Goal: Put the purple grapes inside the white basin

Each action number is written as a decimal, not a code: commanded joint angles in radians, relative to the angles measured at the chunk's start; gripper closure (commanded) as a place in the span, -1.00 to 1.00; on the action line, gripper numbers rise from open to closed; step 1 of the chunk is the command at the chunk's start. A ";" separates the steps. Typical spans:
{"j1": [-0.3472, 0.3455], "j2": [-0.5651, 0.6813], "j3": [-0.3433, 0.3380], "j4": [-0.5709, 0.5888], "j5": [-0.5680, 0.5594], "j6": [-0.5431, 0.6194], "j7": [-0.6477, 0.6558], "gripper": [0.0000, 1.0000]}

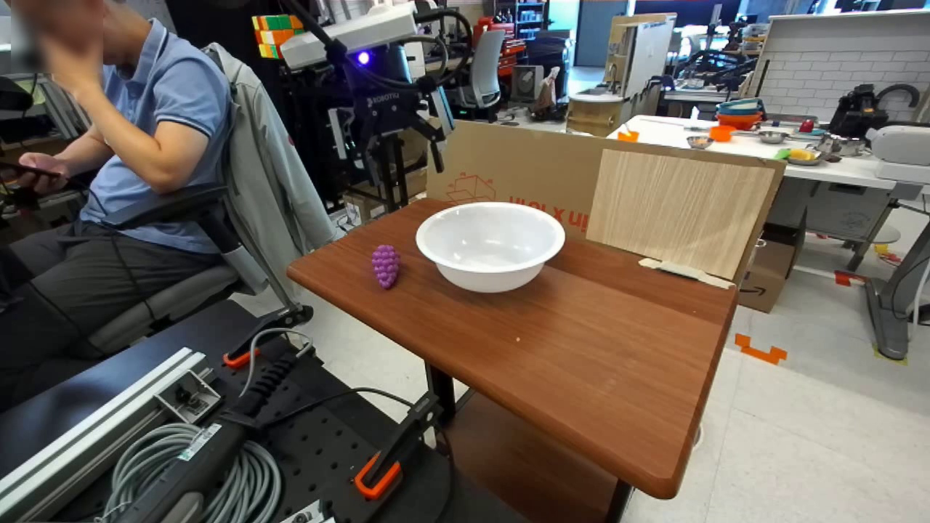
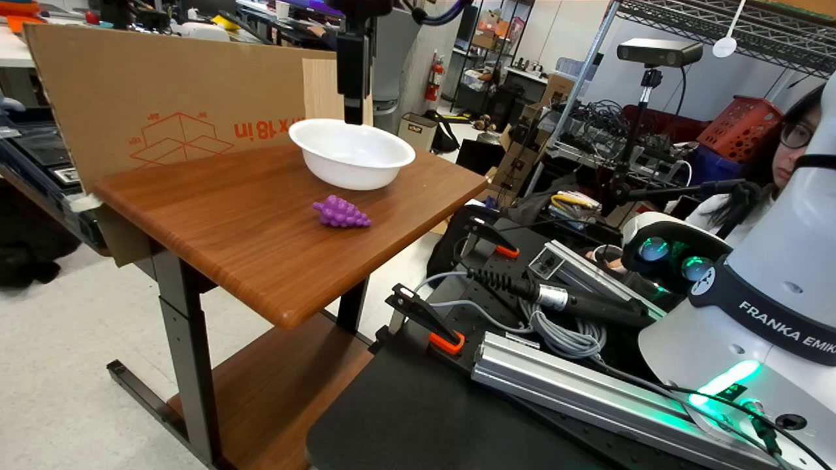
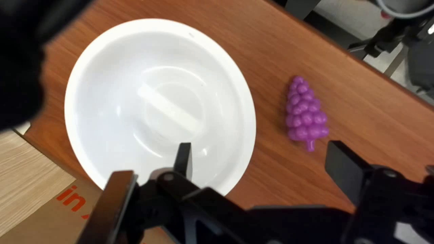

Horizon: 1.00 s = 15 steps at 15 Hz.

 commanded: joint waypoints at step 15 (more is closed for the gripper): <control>0.055 0.169 0.024 -0.043 -0.069 0.151 0.383 -1.00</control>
